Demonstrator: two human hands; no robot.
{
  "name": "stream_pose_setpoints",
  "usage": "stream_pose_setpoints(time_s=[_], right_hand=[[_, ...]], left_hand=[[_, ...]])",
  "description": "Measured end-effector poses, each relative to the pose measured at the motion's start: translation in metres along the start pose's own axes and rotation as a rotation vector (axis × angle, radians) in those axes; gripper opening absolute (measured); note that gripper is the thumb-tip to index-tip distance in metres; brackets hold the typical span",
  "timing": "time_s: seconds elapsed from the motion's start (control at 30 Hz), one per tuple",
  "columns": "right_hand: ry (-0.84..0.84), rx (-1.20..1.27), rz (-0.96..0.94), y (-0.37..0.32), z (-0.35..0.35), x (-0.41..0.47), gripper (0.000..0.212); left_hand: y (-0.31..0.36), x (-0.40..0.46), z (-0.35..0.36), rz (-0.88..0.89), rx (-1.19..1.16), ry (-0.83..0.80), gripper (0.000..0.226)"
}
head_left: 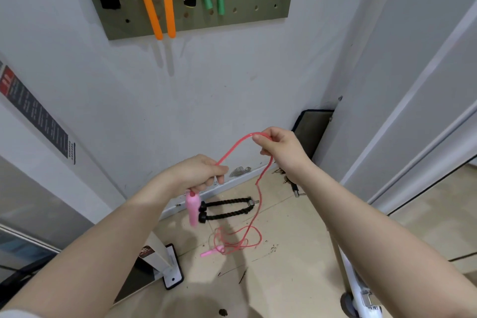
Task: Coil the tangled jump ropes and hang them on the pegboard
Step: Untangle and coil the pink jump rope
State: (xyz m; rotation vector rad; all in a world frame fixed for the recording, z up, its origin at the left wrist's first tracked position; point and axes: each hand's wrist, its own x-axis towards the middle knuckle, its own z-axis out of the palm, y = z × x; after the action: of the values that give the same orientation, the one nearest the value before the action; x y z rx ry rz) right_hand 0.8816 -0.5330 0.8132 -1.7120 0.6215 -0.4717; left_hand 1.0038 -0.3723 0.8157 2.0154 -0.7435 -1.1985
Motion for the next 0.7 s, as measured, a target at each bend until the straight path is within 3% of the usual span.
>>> stream_pose_setpoints(time_s=[0.1,0.17,0.23,0.3,0.37,0.43,0.53,0.6,0.7], right_hand=[[0.032,-0.071,0.015,0.014,-0.002,-0.003,0.026],[-0.024,-0.164,0.042,0.024,-0.001,-0.009,0.034],[-0.174,-0.293,0.107,0.032,0.002,-0.017,0.041],[-0.420,-0.392,0.207,0.043,0.001,-0.025,0.041],[-0.673,-0.497,0.263,0.051,-0.008,-0.034,0.030],[-0.752,-0.590,0.266,0.053,-0.020,-0.044,0.015],[-0.779,-0.903,0.127,0.045,-0.027,-0.052,0.040],[-0.886,-1.100,0.027,0.033,-0.025,-0.054,0.047],[-1.009,-1.204,-0.150,0.005,-0.020,-0.065,0.019]], left_hand=[[0.005,-0.011,0.007,0.109,-0.258,-0.398,0.031],[0.011,-0.016,0.010,0.235,-0.491,-0.460,0.026],[0.012,-0.017,0.014,0.342,-0.641,-0.433,0.022],[0.010,-0.017,0.017,0.399,-0.780,-0.376,0.043],[0.009,-0.017,0.019,0.408,-0.866,-0.243,0.057],[0.009,-0.018,0.022,0.378,-0.910,-0.182,0.071],[0.007,-0.011,0.034,0.355,-0.981,-0.162,0.086],[0.007,-0.002,0.048,0.326,-0.932,-0.048,0.094],[0.011,0.010,0.074,0.269,-0.806,0.090,0.091]])
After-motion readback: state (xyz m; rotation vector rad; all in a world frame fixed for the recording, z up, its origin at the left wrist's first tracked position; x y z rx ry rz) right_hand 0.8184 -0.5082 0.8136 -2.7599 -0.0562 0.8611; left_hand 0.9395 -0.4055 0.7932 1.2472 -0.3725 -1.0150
